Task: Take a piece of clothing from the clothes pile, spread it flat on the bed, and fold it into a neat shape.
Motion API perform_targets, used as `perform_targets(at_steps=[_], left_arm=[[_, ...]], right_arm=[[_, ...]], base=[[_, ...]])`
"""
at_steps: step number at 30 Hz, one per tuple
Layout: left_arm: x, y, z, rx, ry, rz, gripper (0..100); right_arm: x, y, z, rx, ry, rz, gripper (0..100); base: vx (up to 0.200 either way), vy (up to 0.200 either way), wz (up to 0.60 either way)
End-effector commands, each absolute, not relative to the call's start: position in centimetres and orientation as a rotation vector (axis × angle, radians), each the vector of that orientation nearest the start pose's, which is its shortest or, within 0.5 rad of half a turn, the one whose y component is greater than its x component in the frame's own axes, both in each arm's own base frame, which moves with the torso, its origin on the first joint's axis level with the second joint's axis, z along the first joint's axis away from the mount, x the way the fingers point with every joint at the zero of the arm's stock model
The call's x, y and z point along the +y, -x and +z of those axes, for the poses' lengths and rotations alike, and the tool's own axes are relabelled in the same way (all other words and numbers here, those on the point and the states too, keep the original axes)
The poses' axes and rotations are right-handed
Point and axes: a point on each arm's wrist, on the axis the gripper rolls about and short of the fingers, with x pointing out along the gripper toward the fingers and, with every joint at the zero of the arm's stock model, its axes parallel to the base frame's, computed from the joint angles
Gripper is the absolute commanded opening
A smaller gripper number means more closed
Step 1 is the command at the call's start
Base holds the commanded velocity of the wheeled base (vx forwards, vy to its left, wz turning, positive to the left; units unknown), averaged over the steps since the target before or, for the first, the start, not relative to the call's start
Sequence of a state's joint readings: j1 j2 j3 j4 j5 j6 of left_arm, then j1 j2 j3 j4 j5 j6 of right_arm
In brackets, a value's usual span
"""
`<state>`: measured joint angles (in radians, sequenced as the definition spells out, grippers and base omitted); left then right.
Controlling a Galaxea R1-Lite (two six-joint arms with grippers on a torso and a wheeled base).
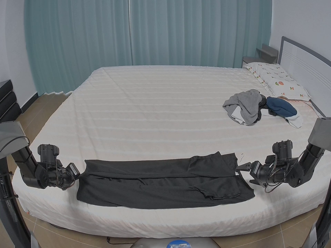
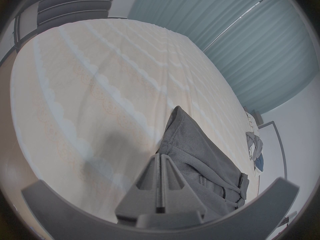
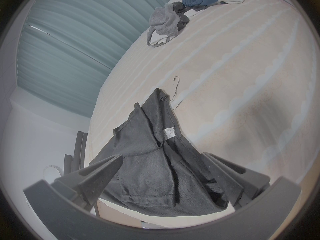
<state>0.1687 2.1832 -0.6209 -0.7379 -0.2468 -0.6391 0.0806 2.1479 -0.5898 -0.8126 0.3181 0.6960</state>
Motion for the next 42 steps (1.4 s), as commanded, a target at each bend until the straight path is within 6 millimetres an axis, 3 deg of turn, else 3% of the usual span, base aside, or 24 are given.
perform_targets(at_steps=[1,8,16,30,31,42], left_arm=[[4.8,-31.5,-0.5,0.816,0.774,0.187,0],[4.7,-31.5,-0.5,0.818,0.774,0.187,0],[4.7,-31.6,-0.5,0.813,0.773,0.185,0],[4.7,-31.5,-0.5,0.817,0.771,0.184,0],[4.7,-31.5,-0.5,0.816,0.772,0.185,0],[4.6,-31.6,-0.5,0.816,0.768,0.181,0]], right_arm=[[3.5,-31.6,0.2,0.868,-0.741,0.106,100],[4.3,-32.0,0.1,0.857,-0.734,0.141,100],[5.1,-32.8,-1.9,0.809,-0.722,0.182,100],[5.0,-32.9,-3.0,0.815,-0.69,0.189,100],[4.9,-32.9,-3.0,0.813,-0.68,0.191,0],[4.1,-32.6,-2.7,0.805,-0.669,0.176,0]], base=[[0.0,0.0,0.0],[0.0,0.0,0.0],[0.0,0.0,0.0],[0.0,0.0,0.0],[0.0,0.0,0.0],[0.0,0.0,0.0]])
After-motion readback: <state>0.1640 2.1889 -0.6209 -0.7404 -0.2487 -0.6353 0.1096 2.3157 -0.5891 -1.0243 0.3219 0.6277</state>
